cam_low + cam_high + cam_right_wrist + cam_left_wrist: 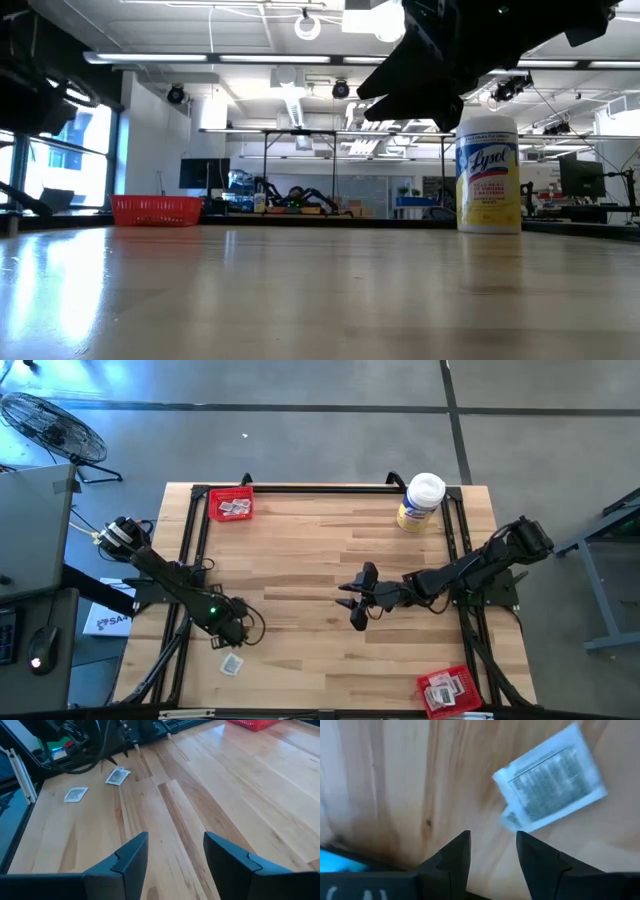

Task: Pick & Place First Aid Supplies
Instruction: Put the white and gray towelette pack into the bottom red bin

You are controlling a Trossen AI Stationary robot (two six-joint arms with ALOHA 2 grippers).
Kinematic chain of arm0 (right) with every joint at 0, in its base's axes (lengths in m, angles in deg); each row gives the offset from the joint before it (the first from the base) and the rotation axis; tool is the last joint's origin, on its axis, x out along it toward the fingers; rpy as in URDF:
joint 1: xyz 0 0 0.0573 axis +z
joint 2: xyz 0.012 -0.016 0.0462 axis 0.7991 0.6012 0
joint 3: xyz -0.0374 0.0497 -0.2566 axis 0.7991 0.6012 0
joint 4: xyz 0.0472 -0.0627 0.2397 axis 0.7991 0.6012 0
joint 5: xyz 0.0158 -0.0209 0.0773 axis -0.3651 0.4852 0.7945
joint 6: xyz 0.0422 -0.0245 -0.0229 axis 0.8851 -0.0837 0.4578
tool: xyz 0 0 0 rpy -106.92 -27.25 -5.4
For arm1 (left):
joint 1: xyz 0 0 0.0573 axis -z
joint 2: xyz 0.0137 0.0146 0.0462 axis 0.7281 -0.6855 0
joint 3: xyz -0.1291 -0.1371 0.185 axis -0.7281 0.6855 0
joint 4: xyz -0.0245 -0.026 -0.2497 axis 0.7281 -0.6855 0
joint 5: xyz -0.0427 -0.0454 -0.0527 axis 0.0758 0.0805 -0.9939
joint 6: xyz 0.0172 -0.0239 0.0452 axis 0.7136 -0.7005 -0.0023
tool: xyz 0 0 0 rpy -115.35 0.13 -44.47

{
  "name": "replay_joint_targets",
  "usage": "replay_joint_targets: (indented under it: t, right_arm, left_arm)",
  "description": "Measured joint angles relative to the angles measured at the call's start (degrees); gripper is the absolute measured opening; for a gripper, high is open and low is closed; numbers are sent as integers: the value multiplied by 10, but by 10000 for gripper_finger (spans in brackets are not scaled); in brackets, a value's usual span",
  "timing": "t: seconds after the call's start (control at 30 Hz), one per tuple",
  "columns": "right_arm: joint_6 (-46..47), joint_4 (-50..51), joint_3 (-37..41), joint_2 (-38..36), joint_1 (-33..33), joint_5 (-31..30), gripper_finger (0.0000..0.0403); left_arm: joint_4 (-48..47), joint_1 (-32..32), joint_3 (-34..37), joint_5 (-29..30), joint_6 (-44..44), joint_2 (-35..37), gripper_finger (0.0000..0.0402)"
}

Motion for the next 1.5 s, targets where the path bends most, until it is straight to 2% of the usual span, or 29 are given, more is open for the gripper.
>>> replay_joint_targets:
  t: [0.2,0.33,0.47,0.57,0.9,1.1,1.33,1.5]
  right_arm:
    - [-2,0,0,0,0,0,184]
    - [-3,1,0,0,0,-2,185]
    - [-16,2,0,0,0,-7,184]
    - [-16,2,0,0,0,-7,185]
    - [-15,2,0,0,9,-6,185]
    - [-14,2,0,0,15,-8,184]
    - [-13,2,0,0,16,-11,185]
    - [-13,2,0,0,16,-16,184]
  left_arm:
    - [-42,32,13,10,134,0,135]
    - [-28,43,12,12,173,0,119]
    - [8,55,12,67,207,0,101]
    - [27,57,12,77,225,0,89]
    - [28,57,12,70,210,0,67]
    - [72,57,43,55,198,0,66]
    - [21,57,48,61,133,0,66]
    - [-44,57,48,43,99,0,66]
